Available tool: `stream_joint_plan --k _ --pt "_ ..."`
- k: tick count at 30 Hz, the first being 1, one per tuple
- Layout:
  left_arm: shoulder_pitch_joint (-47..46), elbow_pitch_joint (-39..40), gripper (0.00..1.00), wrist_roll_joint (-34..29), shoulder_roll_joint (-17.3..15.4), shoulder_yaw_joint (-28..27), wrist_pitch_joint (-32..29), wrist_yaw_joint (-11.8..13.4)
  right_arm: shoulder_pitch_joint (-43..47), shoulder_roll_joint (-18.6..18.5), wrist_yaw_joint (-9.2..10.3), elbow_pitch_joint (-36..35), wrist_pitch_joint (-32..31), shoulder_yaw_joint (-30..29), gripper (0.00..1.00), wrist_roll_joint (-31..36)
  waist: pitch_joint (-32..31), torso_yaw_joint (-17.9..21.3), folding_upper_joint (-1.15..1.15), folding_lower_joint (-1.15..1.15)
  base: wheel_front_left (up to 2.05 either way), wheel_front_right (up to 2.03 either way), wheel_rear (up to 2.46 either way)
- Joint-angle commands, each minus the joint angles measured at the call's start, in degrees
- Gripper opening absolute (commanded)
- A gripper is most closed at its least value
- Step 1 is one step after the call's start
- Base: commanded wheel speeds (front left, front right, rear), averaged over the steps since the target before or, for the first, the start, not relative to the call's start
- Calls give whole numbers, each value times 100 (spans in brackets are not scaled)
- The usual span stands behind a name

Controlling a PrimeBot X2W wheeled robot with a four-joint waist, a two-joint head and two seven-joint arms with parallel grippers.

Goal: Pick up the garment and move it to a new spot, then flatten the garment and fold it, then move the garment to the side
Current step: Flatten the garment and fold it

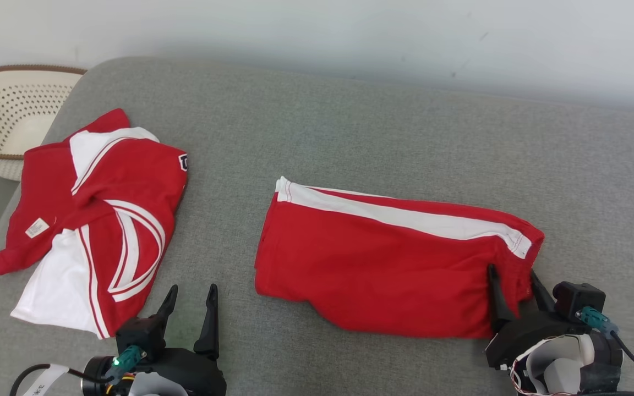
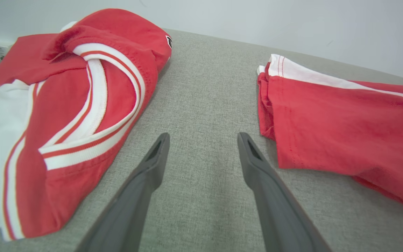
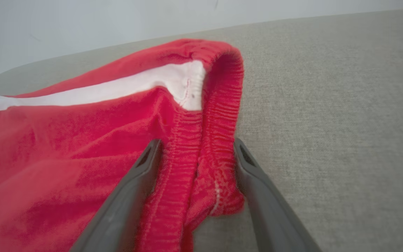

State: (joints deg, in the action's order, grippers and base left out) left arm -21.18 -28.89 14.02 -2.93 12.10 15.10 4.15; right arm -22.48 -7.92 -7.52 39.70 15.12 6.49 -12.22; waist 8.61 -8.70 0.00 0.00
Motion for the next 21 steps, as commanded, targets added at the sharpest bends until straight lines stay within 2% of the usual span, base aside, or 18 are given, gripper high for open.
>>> stream_joint_plan --k 1,8,13,14,15,16,17,18,21 --pt "79 42 100 0 0 4 10 17 -26 3 6 77 3 53 100 -40 84 -117 0 0 0 0 0" --pt "29 131 100 -22 1 33 10 29 -60 49 5 567 -39 278 100 -312 186 -149 0 0 0 0 0" --pt "-83 149 100 27 -1 55 10 39 -200 242 -20 1073 -78 679 100 -899 243 -199 0 0 0 0 0" --pt "-101 141 100 10 2 66 10 29 -247 252 -28 1138 -82 787 96 -995 247 -207 0 0 0 0 0" --pt "-107 135 100 -22 0 60 10 21 -277 266 -31 1171 -88 904 62 -1089 249 -216 0 0 0 0 0" --pt "-102 126 100 -48 -3 49 10 13 -299 271 -33 1196 -88 1008 42 -1177 249 -224 0 0 0 0 0" --pt "-92 119 100 -76 -2 35 10 18 -330 260 -34 1198 -88 1107 12 -1255 249 -228 0 0 0 0 0" --pt "-81 116 100 -95 0 20 10 8 -348 244 -34 1160 -88 1173 0 -1350 250 -231 0 0 0 0 0" --pt "-31 119 100 -145 -2 -23 10 -26 -370 52 -22 1016 -70 1160 0 -1570 244 -229 0 0 0 0 0"
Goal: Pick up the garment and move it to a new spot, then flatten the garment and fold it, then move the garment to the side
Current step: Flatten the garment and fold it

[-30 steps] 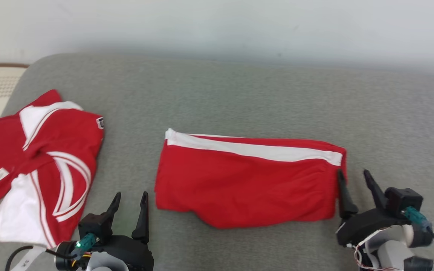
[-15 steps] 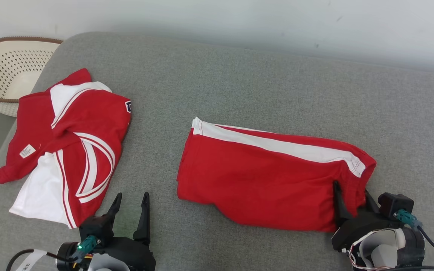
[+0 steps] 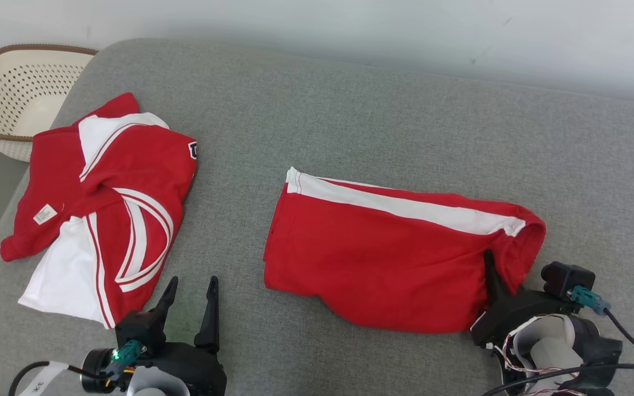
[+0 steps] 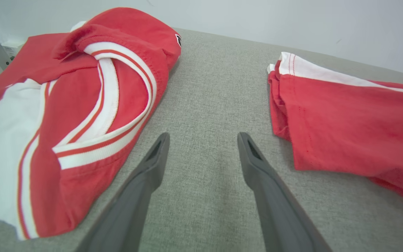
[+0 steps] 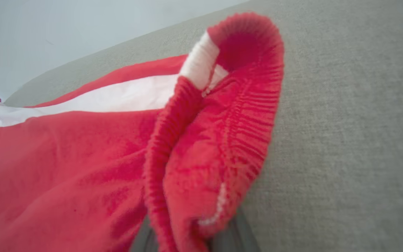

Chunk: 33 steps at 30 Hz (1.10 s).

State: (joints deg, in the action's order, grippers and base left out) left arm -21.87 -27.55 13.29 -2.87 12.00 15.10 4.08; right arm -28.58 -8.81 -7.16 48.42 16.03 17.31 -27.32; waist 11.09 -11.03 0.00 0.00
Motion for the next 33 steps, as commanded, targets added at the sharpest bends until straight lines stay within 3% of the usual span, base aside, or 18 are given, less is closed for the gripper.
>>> stream_joint_plan --k 1,10,17,24,29,33 --pt "56 -9 100 -72 -6 -30 10 -26 246 57 -47 97 -139 20 0 -127 -10 12 0 0 0 0 0" --pt "238 19 100 -72 -5 -41 10 -22 294 -562 -29 -203 -91 -495 0 -182 -95 252 0 0 0 0 0" --pt "205 -19 100 17 -5 23 10 -13 49 -1002 -29 -432 -89 -533 0 63 -102 478 0 0 0 0 0" --pt "254 -62 100 34 -7 70 10 7 -70 -980 -30 -1038 -89 297 0 -42 -144 602 0 0 0 0 0" --pt "267 -120 100 123 -6 187 9 -11 -193 -924 -30 -1594 -123 1684 0 -465 -204 567 0 0 0 0 0" --pt "283 -124 100 184 -8 254 9 -14 -388 -862 -30 -1604 -175 2376 0 -738 -229 395 0 0 0 0 0"
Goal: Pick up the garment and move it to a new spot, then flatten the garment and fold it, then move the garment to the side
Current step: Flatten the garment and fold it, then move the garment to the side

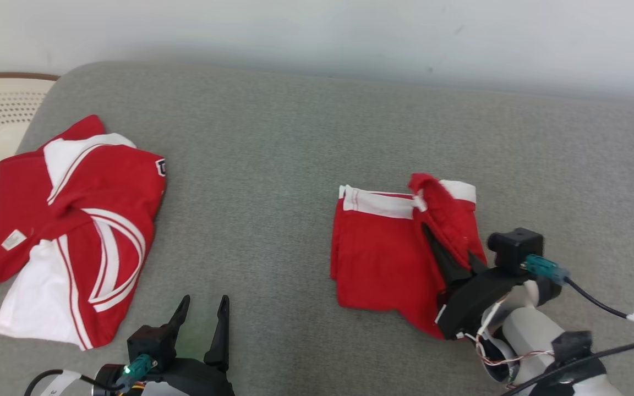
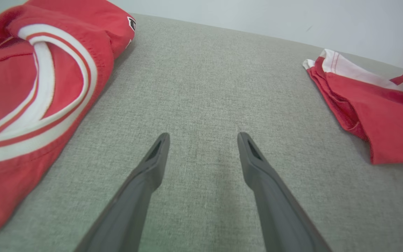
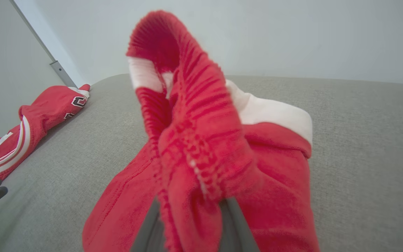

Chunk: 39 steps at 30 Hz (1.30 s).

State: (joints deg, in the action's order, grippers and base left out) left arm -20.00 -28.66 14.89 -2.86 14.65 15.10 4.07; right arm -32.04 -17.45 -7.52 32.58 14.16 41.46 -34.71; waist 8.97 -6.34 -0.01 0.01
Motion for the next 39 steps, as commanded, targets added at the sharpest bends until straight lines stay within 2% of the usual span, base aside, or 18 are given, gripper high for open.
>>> stream_joint_plan --k 1,6,7,8,9,10,15,21,25,33,39 --pt "105 -24 100 40 -7 -5 9 -7 -88 27 6 46 18 86 0 -50 -23 -139 1 -1 0 0 0" --pt "201 -90 100 43 -8 34 9 -10 -339 191 6 591 62 459 0 -199 -58 -493 1 -1 0 0 0" --pt "217 -110 100 36 -8 25 9 -5 -389 233 6 723 69 483 8 -223 -65 -560 1 -1 0 0 0" --pt "239 -109 100 25 -7 -7 9 -3 -417 292 5 842 82 486 30 -281 -74 -623 1 -1 0 0 0" --pt "279 -129 100 7 -6 -19 9 -11 -444 328 5 966 89 490 74 -294 -85 -688 1 -1 0 0 0" --pt "325 -147 100 7 -7 -61 9 -7 -479 372 5 1052 97 503 100 -342 -93 -736 1 -1 0 0 0" --pt "482 -123 100 -94 -7 -285 9 -25 -550 348 5 876 105 208 100 -418 -107 -794 1 -1 0 0 0" --pt "532 21 100 -129 -4 -470 9 -4 -128 130 5 257 100 -713 100 -289 -112 -602 1 -1 0 0 0" --pt "480 82 100 -58 -5 -426 9 25 228 -12 5 116 100 -1137 100 -175 -87 -479 1 -1 0 0 0" --pt "394 104 100 -71 -7 -422 9 2 554 -8 5 -24 100 -1241 100 -98 -83 -401 1 -1 0 0 0" --pt "425 138 100 -117 -7 -389 9 -26 716 50 5 283 101 -1437 100 -74 -103 -485 1 -1 0 0 0"
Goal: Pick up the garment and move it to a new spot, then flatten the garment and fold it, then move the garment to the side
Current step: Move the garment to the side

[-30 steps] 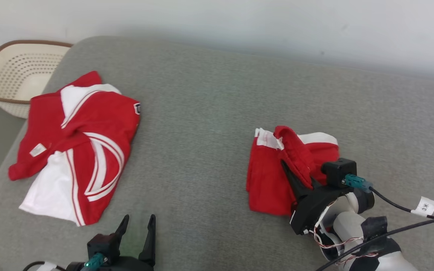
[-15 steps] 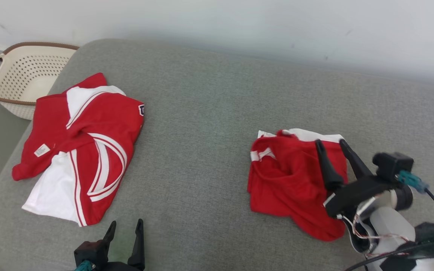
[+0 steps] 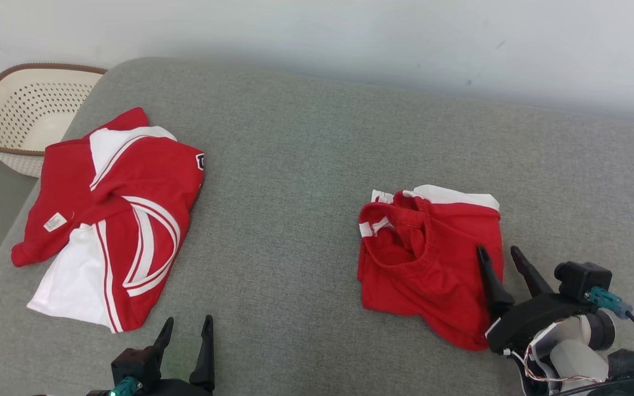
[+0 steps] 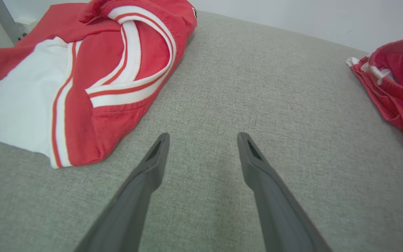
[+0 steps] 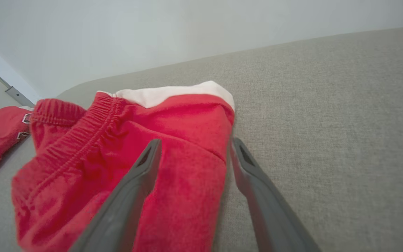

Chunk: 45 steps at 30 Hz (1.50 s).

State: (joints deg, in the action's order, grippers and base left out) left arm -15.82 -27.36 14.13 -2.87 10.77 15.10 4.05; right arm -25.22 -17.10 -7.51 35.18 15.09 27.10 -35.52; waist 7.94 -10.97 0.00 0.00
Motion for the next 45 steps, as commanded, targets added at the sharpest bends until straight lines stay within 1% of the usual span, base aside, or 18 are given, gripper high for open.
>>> stream_joint_plan --k 1,7,12,13,14,15,16,20,25,28,33,38,39,45 --pt "28 11 100 -47 -7 1 9 -25 63 32 4 84 7 -24 100 -6 1 -43 0 0 0 0 0" --pt "33 8 100 -82 -5 6 9 -24 118 137 4 512 7 -130 100 -61 34 -173 0 0 0 0 0" --pt "-50 88 100 -132 -3 73 9 -36 -67 291 4 900 3 -97 100 -18 49 -260 0 0 0 0 0" --pt "-58 101 100 -125 -7 83 9 -29 -94 328 4 967 2 -106 87 -34 46 -269 0 0 0 0 0" --pt "-60 119 100 -116 -7 99 9 -18 -123 349 3 1023 2 -106 44 -27 41 -277 0 0 0 0 0" --pt "-58 137 100 -110 -6 127 9 -18 -146 367 3 1073 1 -103 12 -11 37 -283 0 0 0 0 0" --pt "-61 159 100 -106 -4 159 9 -20 -172 377 3 1104 2 -96 0 19 26 -283 0 0 0 0 0" --pt "-62 253 100 -145 -5 243 9 -4 -301 297 3 969 6 -337 0 255 -53 -205 0 0 0 0 0" --pt "28 364 100 -221 -5 281 9 -11 -158 278 3 738 7 -599 0 717 -222 104 0 0 0 0 0" --pt "73 448 100 -299 -6 286 9 -11 -84 268 3 708 7 -722 0 859 -279 406 0 0 0 0 0" --pt "50 576 100 -456 -8 239 8 -2 32 290 3 713 7 -818 0 950 -333 1023 0 0 0 0 0" --pt "28 693 100 -526 -6 223 8 -4 78 293 3 717 8 -854 0 962 -314 1691 0 0 0 0 0" --pt "28 693 100 -526 -6 223 8 -4 78 293 3 717 8 -854 0 962 -314 1691 0 0 0 0 0" --pt "-131 783 100 -518 -5 248 8 -49 16 363 3 691 8 -793 0 958 -149 2459 0 0 0 0 0"
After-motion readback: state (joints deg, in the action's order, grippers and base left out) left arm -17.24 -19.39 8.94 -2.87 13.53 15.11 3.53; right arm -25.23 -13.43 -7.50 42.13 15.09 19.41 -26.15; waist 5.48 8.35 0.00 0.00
